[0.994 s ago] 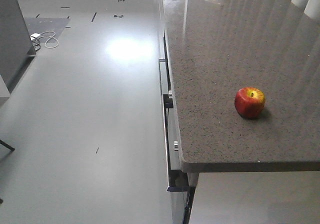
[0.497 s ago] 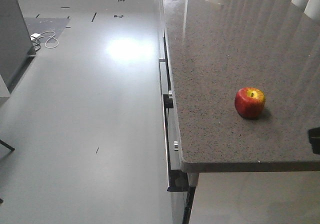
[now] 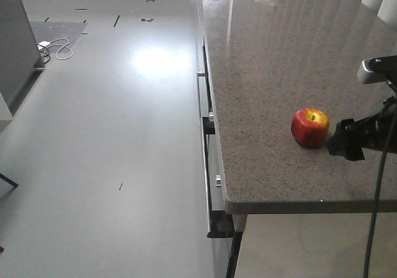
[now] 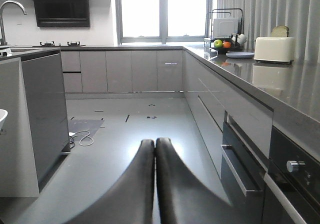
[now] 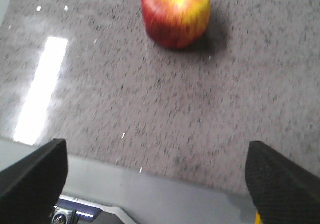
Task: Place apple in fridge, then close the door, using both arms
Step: 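Reach the right gripper down over the red-yellow apple, then close the right gripper on the apple and lift it off the counter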
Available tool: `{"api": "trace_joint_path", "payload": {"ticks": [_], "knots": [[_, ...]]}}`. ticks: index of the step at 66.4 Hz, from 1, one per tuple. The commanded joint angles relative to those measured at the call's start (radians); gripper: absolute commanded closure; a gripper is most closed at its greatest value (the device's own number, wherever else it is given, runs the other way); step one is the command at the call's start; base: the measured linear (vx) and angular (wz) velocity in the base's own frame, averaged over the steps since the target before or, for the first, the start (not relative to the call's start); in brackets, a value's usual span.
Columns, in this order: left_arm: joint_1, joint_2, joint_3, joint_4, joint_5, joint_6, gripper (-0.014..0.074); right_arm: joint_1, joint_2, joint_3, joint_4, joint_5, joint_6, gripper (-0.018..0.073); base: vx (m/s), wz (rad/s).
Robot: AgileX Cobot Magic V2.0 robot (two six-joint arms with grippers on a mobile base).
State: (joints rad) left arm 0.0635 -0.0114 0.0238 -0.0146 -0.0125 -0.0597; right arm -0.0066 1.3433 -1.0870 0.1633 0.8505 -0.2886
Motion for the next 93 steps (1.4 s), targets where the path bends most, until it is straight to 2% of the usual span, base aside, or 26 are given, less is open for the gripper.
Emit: {"api": "trace_joint_path", "payload": {"ticks": [1, 20, 34, 44, 65, 77, 93], "knots": [[-0.003, -0.015, -0.016, -0.001, -0.077, -0.009, 0.0603, -0.004, 0.042, -0.071, 0.0, -0.071, -0.039, -0.014, 0.0, 0.0], [-0.003, -0.015, -0.016, -0.001, -0.077, -0.009, 0.0603, 0.029, 0.239, -0.206, -0.005, -0.097, -0.08, -0.0134, 0.0, 0.0], [-0.003, -0.015, -0.016, -0.001, -0.077, -0.009, 0.0603, 0.067, 0.39, -0.326, -0.032, -0.105, -0.066, -0.0129, 0.0, 0.0], [-0.003, -0.015, -0.016, -0.001, -0.077, -0.009, 0.0603, 0.067, 0.477, -0.406, -0.033, -0.106, -0.066, -0.0126, 0.0, 0.0], [-0.003, -0.015, -0.016, -0.001, -0.077, -0.009, 0.0603, 0.067, 0.566, -0.475, -0.103, -0.111, -0.046, -0.0106, 0.0, 0.0], [-0.003, -0.015, -0.016, -0.001, -0.077, -0.009, 0.0603, 0.067, 0.584, -0.475, -0.11, -0.116, -0.046, -0.0042, 0.0, 0.0], [-0.003, -0.015, -0.016, -0.001, -0.077, -0.009, 0.0603, 0.067, 0.582, -0.475, -0.105, -0.104, -0.042, 0.0162, 0.0, 0.0]]}}
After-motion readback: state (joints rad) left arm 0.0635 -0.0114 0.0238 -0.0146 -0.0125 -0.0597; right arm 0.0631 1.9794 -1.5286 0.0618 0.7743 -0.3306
